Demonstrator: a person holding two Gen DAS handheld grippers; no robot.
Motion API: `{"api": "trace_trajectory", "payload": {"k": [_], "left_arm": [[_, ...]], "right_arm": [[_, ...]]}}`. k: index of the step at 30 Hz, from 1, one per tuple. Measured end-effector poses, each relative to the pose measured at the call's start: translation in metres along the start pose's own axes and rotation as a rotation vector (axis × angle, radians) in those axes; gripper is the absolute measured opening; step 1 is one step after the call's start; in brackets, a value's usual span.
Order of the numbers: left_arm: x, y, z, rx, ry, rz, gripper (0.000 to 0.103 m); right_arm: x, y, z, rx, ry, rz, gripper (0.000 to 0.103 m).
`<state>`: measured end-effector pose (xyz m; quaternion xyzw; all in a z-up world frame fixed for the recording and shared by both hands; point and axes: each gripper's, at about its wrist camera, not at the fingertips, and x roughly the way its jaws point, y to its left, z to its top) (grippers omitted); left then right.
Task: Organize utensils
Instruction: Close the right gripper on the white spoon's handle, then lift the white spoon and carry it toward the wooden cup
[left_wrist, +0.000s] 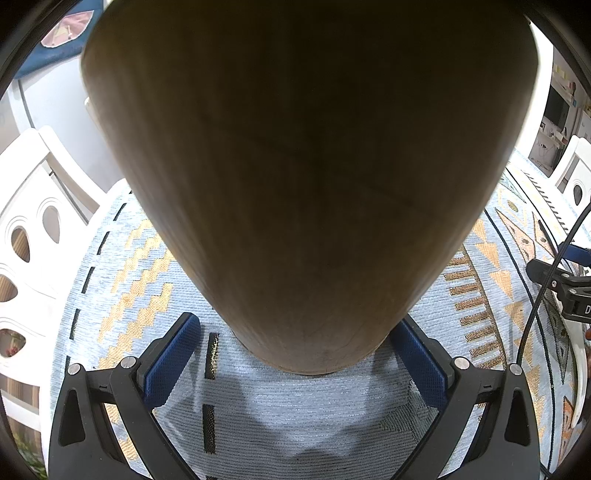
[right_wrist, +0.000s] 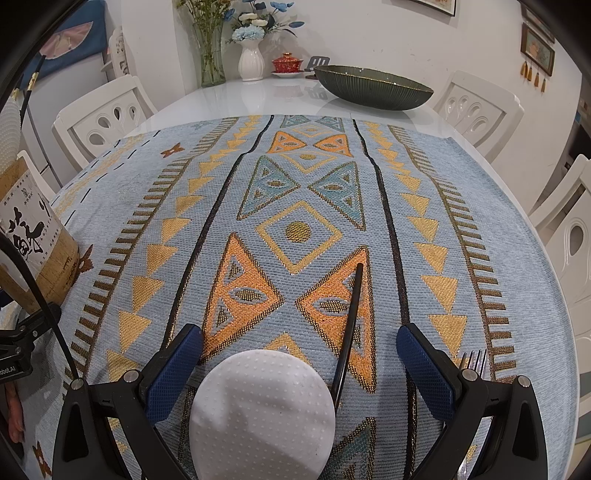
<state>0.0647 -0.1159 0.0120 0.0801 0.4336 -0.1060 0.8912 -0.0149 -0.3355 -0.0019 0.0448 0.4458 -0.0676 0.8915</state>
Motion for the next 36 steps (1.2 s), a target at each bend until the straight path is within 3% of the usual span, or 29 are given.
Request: {"api": "trace_trajectory", "payload": {"k": [10, 14, 19, 21, 24, 25, 27, 30, 35, 36], "left_arm": [[0.0, -0.001, 0.001, -0.002, 0.0, -0.003, 0.103], [0.0, 0.0, 0.001, -0.002, 0.0, -0.003, 0.103], [0.0, -0.001, 0.001, -0.003, 0.0, -0.003, 0.103], [0.0, 0.0, 0.001, -0.003, 0.0, -0.003, 0.103], [0.0, 0.0, 0.001, -0.003, 0.0, -0.003, 0.103], [0.0, 0.0, 0.001, -0.003, 0.0, -0.003, 0.103], [0.0, 0.0, 0.001, -0.003, 0.0, -0.003, 0.103], [0.0, 0.0, 0.001, -0.003, 0.0, -0.003, 0.103], [-0.001, 0.0, 0.001, -0.003, 0.0, -0.004, 0.103], [-0.001, 0.0, 0.001, -0.003, 0.0, -0.004, 0.103]], "right_arm": [[0.004, -0.006, 0.015, 0.047, 0.267, 0.016, 0.103], [-0.012, -0.018, 0.019, 0.148, 0.239, 0.053, 0.101], [-0.087, -0.036, 0.038, 0.148, -0.024, -0.054, 0.101], [-0.107, -0.045, 0.041, 0.15, -0.076, -0.034, 0.102], [-0.112, -0.065, 0.036, 0.213, -0.004, 0.194, 0.102], [-0.107, -0.071, 0.028, 0.252, 0.054, 0.228, 0.102], [-0.099, -0.073, 0.016, 0.266, 0.13, 0.209, 0.102], [-0.092, -0.063, -0.009, 0.253, 0.205, 0.217, 0.094], [-0.075, -0.035, -0.034, 0.258, 0.346, 0.316, 0.057], [-0.072, -0.032, -0.036, 0.271, 0.362, 0.336, 0.056]]}}
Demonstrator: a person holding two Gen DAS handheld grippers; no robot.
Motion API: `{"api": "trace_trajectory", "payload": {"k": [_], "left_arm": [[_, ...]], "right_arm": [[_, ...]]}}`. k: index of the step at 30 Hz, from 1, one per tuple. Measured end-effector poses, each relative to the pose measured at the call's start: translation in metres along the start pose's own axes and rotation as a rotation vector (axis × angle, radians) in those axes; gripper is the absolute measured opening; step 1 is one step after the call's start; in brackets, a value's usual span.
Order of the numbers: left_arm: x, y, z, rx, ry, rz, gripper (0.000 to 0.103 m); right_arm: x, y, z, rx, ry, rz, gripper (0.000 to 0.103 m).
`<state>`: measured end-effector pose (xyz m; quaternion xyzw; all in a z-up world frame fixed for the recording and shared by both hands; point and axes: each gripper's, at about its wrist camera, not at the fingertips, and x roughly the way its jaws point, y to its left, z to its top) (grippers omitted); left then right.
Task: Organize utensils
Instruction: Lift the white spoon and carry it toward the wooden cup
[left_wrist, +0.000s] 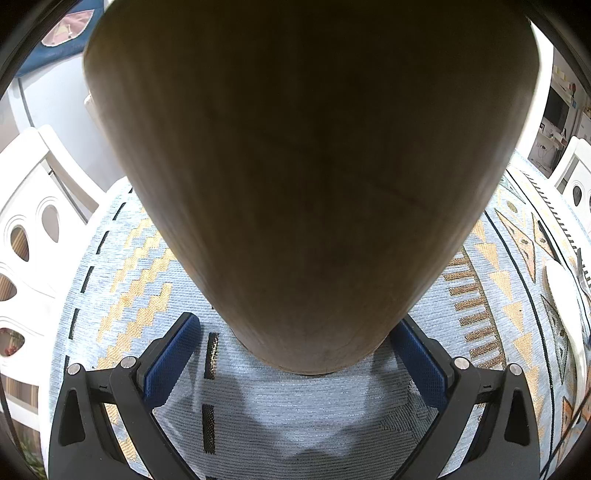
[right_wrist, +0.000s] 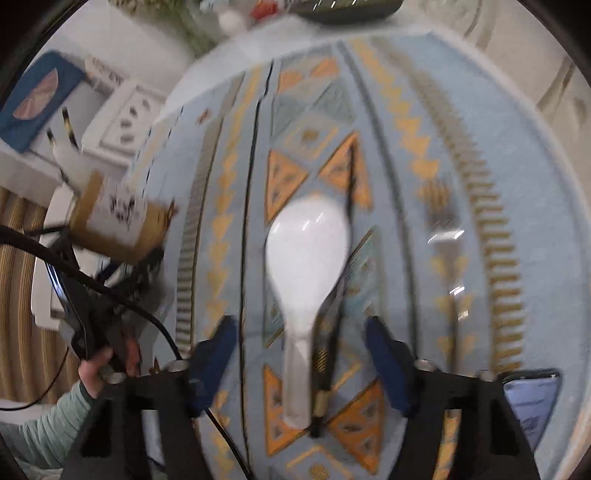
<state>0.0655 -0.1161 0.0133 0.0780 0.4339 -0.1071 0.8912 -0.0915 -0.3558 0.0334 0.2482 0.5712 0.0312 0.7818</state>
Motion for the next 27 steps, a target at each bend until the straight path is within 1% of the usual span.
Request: {"api": "trace_trajectory", "payload": {"k": [1, 3, 4, 6, 9, 12, 15, 16, 17, 18, 19, 20, 22, 24, 26, 27], "left_arm": [[0.0, 0.0, 0.0, 0.0, 0.0, 0.0, 0.103], [0.0, 0.0, 0.0, 0.0, 0.0, 0.0, 0.103], [0.0, 0.0, 0.0, 0.0, 0.0, 0.0, 0.103], [0.0, 0.0, 0.0, 0.0, 0.0, 0.0, 0.103], [0.0, 0.0, 0.0, 0.0, 0.0, 0.0, 0.103], [0.0, 0.0, 0.0, 0.0, 0.0, 0.0, 0.103], [0.0, 0.0, 0.0, -0.001, 0.0, 0.0, 0.103], [-0.001, 0.0, 0.0, -0.001, 0.0, 0.0, 0.103], [-0.001, 0.0, 0.0, -0.001, 0.0, 0.0, 0.103], [-0.001, 0.0, 0.0, -0.001, 0.0, -0.001, 0.103], [0.0, 0.0, 0.0, -0.001, 0.0, -0.001, 0.103], [-0.001, 0.0, 0.0, -0.001, 0.0, 0.0, 0.103], [-0.001, 0.0, 0.0, -0.001, 0.0, -0.001, 0.103], [-0.001, 0.0, 0.0, -0.001, 0.0, 0.0, 0.103], [-0.001, 0.001, 0.0, -0.001, 0.0, -0.001, 0.103], [-0.001, 0.001, 0.0, -0.001, 0.0, -0.001, 0.103]], "right_arm": [[0.006, -0.004, 0.001, 0.025, 0.013, 0.034, 0.053], [0.013, -0.007, 0.004, 0.062, 0.029, 0.063, 0.049], [0.018, -0.011, 0.005, 0.085, 0.053, 0.075, 0.046], [0.022, -0.014, 0.01, 0.105, 0.071, 0.068, 0.041], [0.025, -0.017, 0.019, 0.121, 0.089, 0.09, 0.041], [0.028, -0.024, 0.028, 0.174, 0.108, 0.138, 0.041], [0.032, -0.036, 0.038, 0.258, 0.118, 0.198, 0.041], [0.034, -0.038, 0.042, 0.289, 0.116, 0.218, 0.04], [0.036, -0.041, 0.044, 0.323, 0.118, 0.22, 0.033], [0.036, -0.04, 0.045, 0.337, 0.121, 0.206, 0.029], [0.035, -0.037, 0.048, 0.331, 0.121, 0.162, 0.016], [0.034, -0.032, 0.048, 0.315, 0.12, 0.126, 0.007], [0.032, -0.016, 0.048, 0.265, 0.118, 0.072, 0.006], [0.031, -0.003, 0.048, 0.214, 0.127, 0.052, 0.005], [0.035, 0.014, 0.05, 0.159, 0.159, 0.018, 0.005], [0.039, 0.019, 0.054, 0.144, 0.171, 0.018, 0.005]]}}
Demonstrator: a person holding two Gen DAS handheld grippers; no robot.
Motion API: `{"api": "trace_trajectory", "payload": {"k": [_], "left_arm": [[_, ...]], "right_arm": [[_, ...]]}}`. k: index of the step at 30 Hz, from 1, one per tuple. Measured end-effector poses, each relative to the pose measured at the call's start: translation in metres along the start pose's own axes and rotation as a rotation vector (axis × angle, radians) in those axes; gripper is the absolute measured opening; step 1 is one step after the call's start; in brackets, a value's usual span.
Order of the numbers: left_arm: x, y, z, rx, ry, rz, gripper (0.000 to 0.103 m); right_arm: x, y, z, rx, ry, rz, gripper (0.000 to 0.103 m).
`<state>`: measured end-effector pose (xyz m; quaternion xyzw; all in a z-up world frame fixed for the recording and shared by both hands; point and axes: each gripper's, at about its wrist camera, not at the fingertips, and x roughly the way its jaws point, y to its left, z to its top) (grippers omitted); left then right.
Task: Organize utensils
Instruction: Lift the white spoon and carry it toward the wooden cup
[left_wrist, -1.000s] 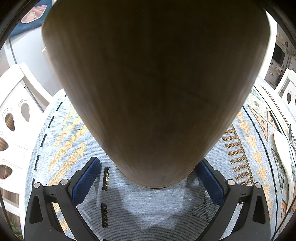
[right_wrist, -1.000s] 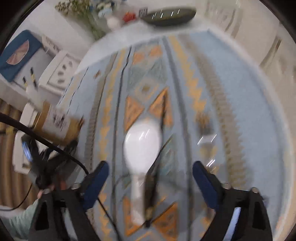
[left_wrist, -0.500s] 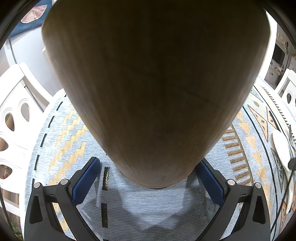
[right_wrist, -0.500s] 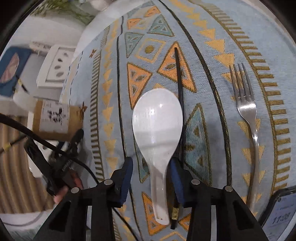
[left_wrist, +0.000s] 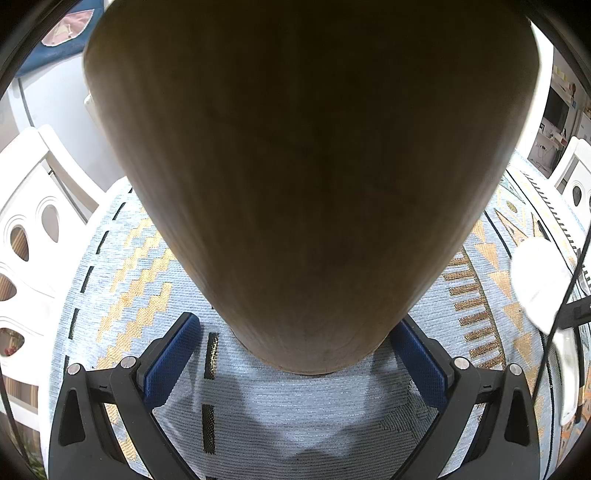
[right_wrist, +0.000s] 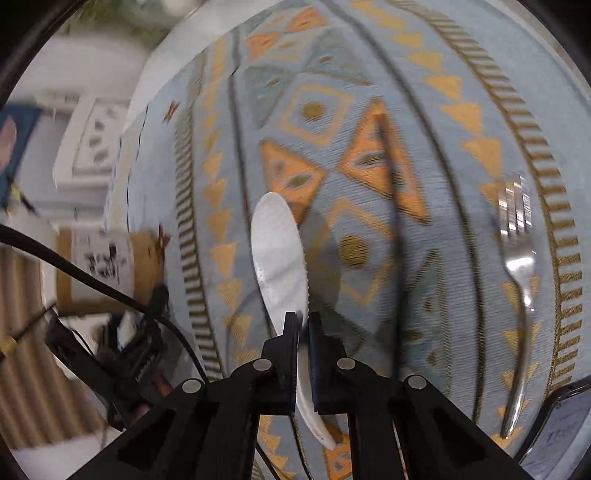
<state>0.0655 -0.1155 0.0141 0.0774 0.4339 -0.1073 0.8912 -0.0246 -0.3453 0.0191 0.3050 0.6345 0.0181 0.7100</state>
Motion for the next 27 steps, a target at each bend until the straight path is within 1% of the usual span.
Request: {"api": "trace_trajectory", "payload": {"k": [3, 8, 11, 14, 16, 19, 21, 25, 27], "left_arm": [[0.0, 0.0, 0.0, 0.0, 0.0, 0.0, 0.103], [0.0, 0.0, 0.0, 0.0, 0.0, 0.0, 0.103], [0.0, 0.0, 0.0, 0.0, 0.0, 0.0, 0.103], [0.001, 0.0, -0.001, -0.004, 0.001, -0.005, 0.103], [0.001, 0.0, -0.001, -0.006, 0.001, -0.008, 0.103], [0.001, -0.001, -0.001, -0.006, 0.001, -0.008, 0.103], [0.002, -0.002, -0.001, -0.005, 0.001, -0.008, 0.103], [0.002, -0.003, 0.0, -0.005, 0.001, -0.007, 0.103], [0.001, -0.003, 0.0, -0.005, 0.001, -0.008, 0.103]], "right_arm": [[0.009, 0.021, 0.008, -0.056, 0.029, -0.042, 0.006], [0.012, 0.055, 0.013, -0.166, 0.032, -0.098, 0.006], [0.025, 0.066, 0.018, -0.186, 0.068, -0.1, 0.006], [0.039, 0.077, 0.027, -0.2, 0.105, -0.097, 0.01], [0.043, 0.081, 0.031, -0.202, 0.101, -0.075, 0.01], [0.039, 0.081, 0.033, -0.187, 0.071, -0.038, 0.006], [0.03, 0.079, 0.031, -0.192, 0.044, -0.006, 0.004], [-0.01, 0.081, 0.028, -0.222, -0.094, 0.048, 0.004], [-0.028, 0.079, 0.029, -0.225, -0.137, 0.067, 0.004]]}}
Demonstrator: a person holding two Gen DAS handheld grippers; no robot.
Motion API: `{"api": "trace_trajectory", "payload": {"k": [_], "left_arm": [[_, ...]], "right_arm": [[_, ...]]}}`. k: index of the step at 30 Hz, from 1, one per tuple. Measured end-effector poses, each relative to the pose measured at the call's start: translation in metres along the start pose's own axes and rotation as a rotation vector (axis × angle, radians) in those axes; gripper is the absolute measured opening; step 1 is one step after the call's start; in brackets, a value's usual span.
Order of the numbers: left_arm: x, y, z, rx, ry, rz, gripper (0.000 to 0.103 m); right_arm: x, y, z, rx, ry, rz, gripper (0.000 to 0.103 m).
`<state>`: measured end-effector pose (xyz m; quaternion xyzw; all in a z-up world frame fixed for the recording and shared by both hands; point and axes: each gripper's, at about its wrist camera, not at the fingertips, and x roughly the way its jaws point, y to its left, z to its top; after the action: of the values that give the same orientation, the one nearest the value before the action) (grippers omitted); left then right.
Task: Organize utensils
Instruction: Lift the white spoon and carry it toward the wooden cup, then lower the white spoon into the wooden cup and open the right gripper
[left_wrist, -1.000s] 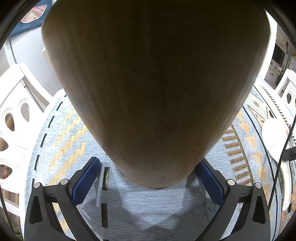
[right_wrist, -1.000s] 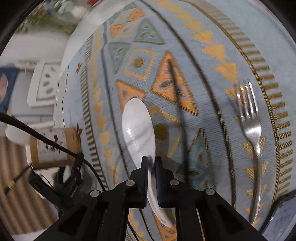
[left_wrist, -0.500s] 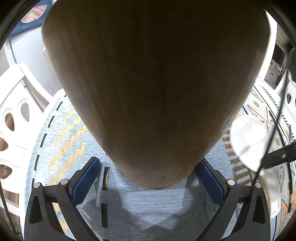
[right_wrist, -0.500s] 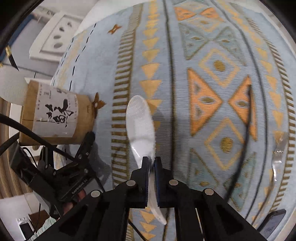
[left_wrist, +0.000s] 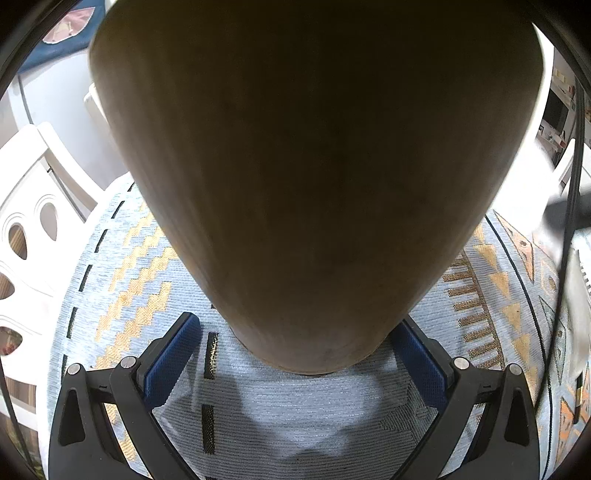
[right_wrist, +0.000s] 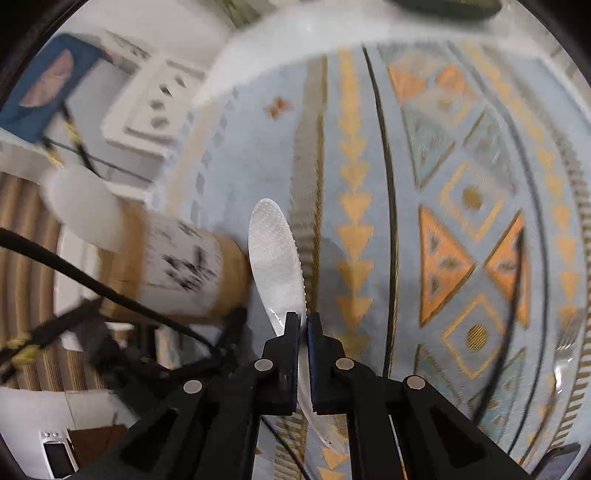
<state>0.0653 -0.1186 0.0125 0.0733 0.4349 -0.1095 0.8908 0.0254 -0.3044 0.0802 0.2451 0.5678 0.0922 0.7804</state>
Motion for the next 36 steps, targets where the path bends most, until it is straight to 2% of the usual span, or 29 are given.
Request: {"api": "trace_trajectory", "payload": {"k": [4, 6, 10, 14, 21, 30, 36], "left_arm": [[0.0, -0.001, 0.0, 0.0, 0.0, 0.0, 0.103], [0.0, -0.002, 0.0, 0.0, 0.0, 0.0, 0.103], [0.0, -0.001, 0.0, 0.0, 0.0, 0.0, 0.103], [-0.002, 0.003, -0.001, -0.009, 0.0, -0.006, 0.103], [-0.004, 0.001, -0.001, -0.007, -0.003, -0.003, 0.103], [-0.013, 0.0, -0.002, -0.009, -0.023, -0.009, 0.103], [-0.02, -0.004, -0.003, -0.015, -0.041, -0.017, 0.103]], "right_arm": [[-0.039, 0.002, 0.008, -0.004, -0.114, 0.081, 0.004], [-0.064, 0.013, 0.012, -0.026, -0.211, 0.168, 0.004], [-0.102, 0.05, 0.023, -0.114, -0.358, 0.276, 0.004], [-0.105, 0.096, 0.039, -0.215, -0.431, 0.33, 0.004], [-0.069, 0.147, 0.049, -0.341, -0.427, 0.314, 0.004], [-0.03, 0.152, 0.047, -0.394, -0.406, 0.309, 0.004], [-0.026, 0.146, 0.035, -0.424, -0.412, 0.294, 0.004]]}}
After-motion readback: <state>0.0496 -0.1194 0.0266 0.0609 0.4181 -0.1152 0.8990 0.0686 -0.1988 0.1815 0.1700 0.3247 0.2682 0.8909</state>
